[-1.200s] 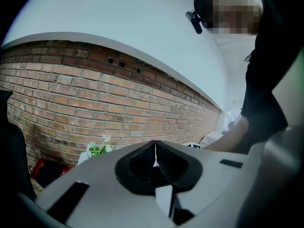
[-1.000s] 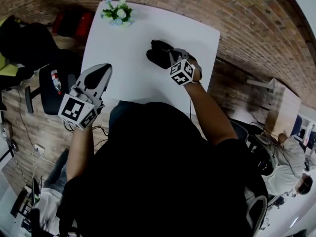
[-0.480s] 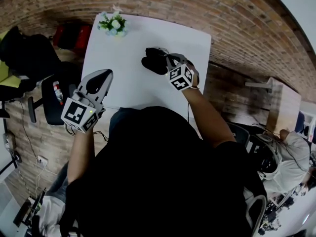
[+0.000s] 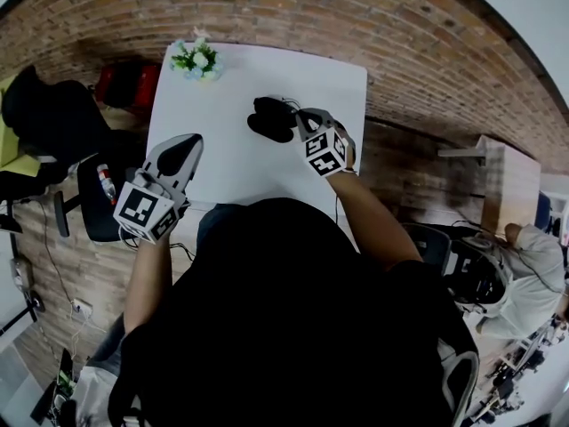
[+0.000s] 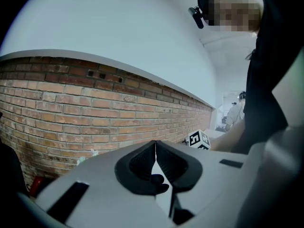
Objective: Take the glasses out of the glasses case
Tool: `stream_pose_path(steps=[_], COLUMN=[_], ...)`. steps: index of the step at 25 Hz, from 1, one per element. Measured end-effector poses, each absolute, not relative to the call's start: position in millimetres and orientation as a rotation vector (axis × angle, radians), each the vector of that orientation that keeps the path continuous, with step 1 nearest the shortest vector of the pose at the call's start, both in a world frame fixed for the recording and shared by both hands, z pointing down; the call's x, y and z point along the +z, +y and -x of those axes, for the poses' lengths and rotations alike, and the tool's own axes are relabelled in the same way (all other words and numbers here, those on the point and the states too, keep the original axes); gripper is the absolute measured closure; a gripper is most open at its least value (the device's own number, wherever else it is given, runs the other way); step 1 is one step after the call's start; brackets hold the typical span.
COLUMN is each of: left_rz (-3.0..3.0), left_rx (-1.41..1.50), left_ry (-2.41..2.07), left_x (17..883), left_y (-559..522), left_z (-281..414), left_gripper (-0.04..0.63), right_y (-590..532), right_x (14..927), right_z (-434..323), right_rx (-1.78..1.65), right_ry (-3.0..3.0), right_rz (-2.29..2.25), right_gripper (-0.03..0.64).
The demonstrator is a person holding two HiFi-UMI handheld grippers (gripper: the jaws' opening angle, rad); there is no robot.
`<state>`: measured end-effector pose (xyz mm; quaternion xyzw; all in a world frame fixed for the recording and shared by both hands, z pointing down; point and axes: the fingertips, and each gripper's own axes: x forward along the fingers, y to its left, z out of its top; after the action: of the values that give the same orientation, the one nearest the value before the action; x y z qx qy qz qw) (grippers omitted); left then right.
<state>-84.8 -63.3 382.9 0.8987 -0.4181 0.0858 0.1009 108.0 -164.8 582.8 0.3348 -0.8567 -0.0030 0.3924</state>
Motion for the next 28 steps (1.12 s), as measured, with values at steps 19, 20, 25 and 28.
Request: stream_pose_path(steps=[19, 20, 25, 28], left_rz=[-2.712, -2.713, -2.714, -2.714], left_rx=[0.252, 0.254, 0.262, 0.264], left_ry=[-1.220, -1.221, -1.222, -1.213], left_x=[368, 369, 371, 370], left_y=[-50, -49, -47, -46], left_z=[59, 58, 51, 47], left_gripper=[0.583, 0.583, 0.583, 0.583], right_y=[-152, -151, -145, -143], right_x=[532, 531, 519, 512], right_z=[-154, -156, -162, -165], right_rx=[0.176, 0.183, 0.203, 0.192], right_ry=[-2.298, -2.307, -2.348, -2.355], right_rz=[-1.018, -1.021, -1.038, -1.049], right_gripper=[0.592, 0.594, 0.592, 0.592])
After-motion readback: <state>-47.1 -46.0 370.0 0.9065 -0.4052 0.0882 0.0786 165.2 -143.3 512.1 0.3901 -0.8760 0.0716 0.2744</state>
